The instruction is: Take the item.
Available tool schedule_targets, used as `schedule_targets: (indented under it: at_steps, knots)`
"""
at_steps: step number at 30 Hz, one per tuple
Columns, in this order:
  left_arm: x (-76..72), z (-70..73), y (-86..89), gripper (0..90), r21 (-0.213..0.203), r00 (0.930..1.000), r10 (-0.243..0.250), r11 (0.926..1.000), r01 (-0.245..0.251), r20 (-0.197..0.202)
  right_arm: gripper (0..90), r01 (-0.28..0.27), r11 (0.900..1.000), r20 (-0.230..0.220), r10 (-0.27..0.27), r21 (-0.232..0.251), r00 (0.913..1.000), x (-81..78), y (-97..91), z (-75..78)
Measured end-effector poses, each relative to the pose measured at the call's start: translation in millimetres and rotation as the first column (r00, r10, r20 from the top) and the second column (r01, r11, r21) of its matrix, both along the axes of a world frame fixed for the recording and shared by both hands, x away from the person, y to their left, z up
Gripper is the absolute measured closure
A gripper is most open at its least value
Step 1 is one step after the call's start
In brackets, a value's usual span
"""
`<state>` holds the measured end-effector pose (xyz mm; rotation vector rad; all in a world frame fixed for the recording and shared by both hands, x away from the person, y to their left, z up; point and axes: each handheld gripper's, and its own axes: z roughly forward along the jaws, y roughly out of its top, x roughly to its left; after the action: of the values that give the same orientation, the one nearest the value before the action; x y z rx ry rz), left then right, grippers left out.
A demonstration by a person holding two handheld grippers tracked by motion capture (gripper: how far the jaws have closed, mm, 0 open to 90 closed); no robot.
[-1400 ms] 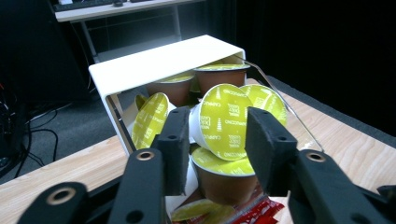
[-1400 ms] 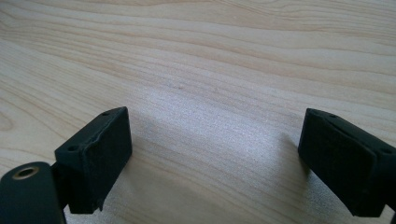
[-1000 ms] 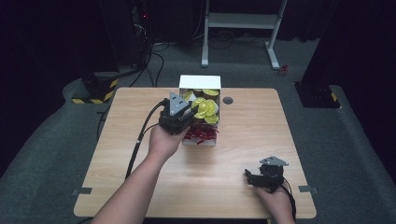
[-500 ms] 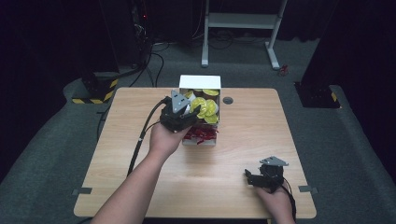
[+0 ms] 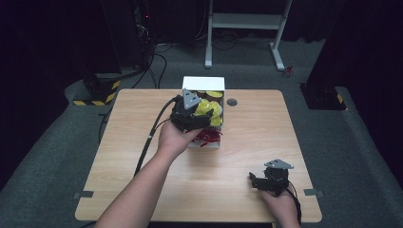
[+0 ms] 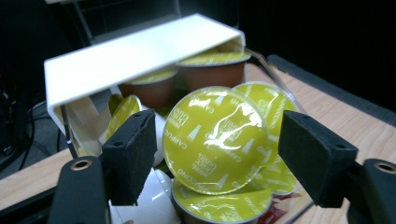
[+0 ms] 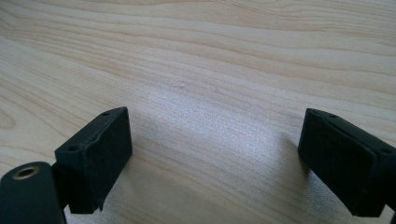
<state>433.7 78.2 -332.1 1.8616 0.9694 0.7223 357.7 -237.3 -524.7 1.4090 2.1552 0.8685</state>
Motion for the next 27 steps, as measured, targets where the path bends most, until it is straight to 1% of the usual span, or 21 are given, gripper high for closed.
schedule_targets:
  at_steps: [1,3,4,5,6,9,12,17,18,21,27]
  knots:
    - [0.9,-1.6,-0.3,27.8,0.002,1.0000,-0.001,1.0000,0.001,-0.008,9.7,-0.001,1.0000,0.000,0.001,-0.001,1.0000,0.0,-0.1,0.0]
    - [1.1,-3.9,-0.8,28.3,0.005,1.0000,-0.001,1.0000,0.001,-0.008,9.7,0.000,1.0000,0.000,0.000,0.000,1.0000,0.0,0.0,0.0]
    - [0.9,-5.5,-0.6,30.9,0.010,1.0000,-0.004,0.9999,0.004,-0.004,9.7,0.000,1.0000,0.000,0.000,0.000,1.0000,0.0,0.0,0.0]
    - [0.5,-6.6,-0.9,35.4,0.004,1.0000,0.003,1.0000,-0.003,-0.001,9.8,0.000,1.0000,0.000,0.000,0.000,1.0000,0.0,0.0,0.0]
    - [0.3,-7.5,-0.3,36.7,0.002,1.0000,0.008,1.0000,-0.008,0.004,9.7,0.000,1.0000,0.000,0.000,0.000,1.0000,0.0,0.0,0.0]
    - [-0.3,-9.3,1.8,38.0,-0.017,0.9999,0.004,0.9998,-0.004,0.015,9.7,-0.001,1.0000,0.000,0.001,0.000,1.0000,0.0,0.0,0.0]
    - [-2.4,-8.8,6.5,38.2,-0.058,0.9999,-0.008,0.9983,0.009,0.015,9.8,-0.001,1.0000,0.000,0.001,0.000,1.0000,0.0,-0.1,0.0]
    - [-7.6,-7.0,13.2,38.3,-0.084,0.9993,-0.011,0.9964,0.014,0.036,9.7,-0.001,1.0000,0.000,0.001,0.000,1.0000,0.0,-0.1,0.0]
    - [-9.0,-6.7,15.7,38.4,-0.100,0.9990,-0.009,0.9949,0.013,0.044,9.7,-0.003,1.0000,0.001,0.003,0.000,1.0000,0.2,-0.2,-0.1]
    - [-11.2,-5.1,20.7,38.4,-0.130,0.9988,-0.013,0.9914,0.019,0.046,9.7,-0.003,1.0000,0.002,0.003,0.000,1.0000,0.1,-0.2,-0.1]
    - [-18.5,1.0,26.0,38.5,-0.149,0.9974,-0.021,0.9883,0.031,0.069,9.7,-0.001,1.0000,0.000,0.001,0.000,1.0000,-0.1,-0.1,0.0]
